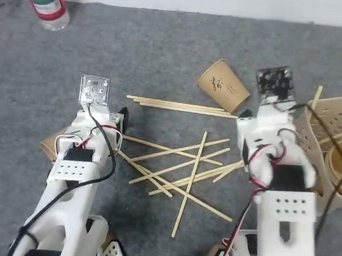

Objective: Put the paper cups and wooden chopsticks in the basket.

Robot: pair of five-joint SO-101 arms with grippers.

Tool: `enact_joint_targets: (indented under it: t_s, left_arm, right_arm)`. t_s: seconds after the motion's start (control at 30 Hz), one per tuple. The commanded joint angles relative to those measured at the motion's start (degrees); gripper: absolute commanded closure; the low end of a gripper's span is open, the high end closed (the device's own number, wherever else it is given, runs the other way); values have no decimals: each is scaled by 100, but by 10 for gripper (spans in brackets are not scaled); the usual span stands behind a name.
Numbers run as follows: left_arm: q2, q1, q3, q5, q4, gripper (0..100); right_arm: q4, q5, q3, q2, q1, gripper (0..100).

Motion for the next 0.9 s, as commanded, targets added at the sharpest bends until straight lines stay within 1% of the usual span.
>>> enact_joint_targets:
  t_s: [0.0,0.1,0.27,0.33,0.4,0.47,0.87]
  left_arm:
    - [-158,0,84,44,-378,819]
    - [-158,0,154,44,-633,820]
    - [-158,0,154,26,-642,820]
    - [-158,0,154,18,-642,820]
    - [-158,0,180,18,-651,820]
    - [-158,0,180,18,-651,820]
    - [-167,0,163,0,-659,820]
  right_arm:
    - [-1420,-70,1064,-215,-259,847]
    - [-2475,-70,2031,-259,-479,847]
    - [-4365,-62,3262,-259,-919,847]
    - [-5015,-62,3631,-259,-1024,847]
    - [-5446,-62,3886,-259,-1086,847]
    - [-5675,-53,4000,-259,-1095,847]
    - [-5701,-62,4141,-198,-1068,847]
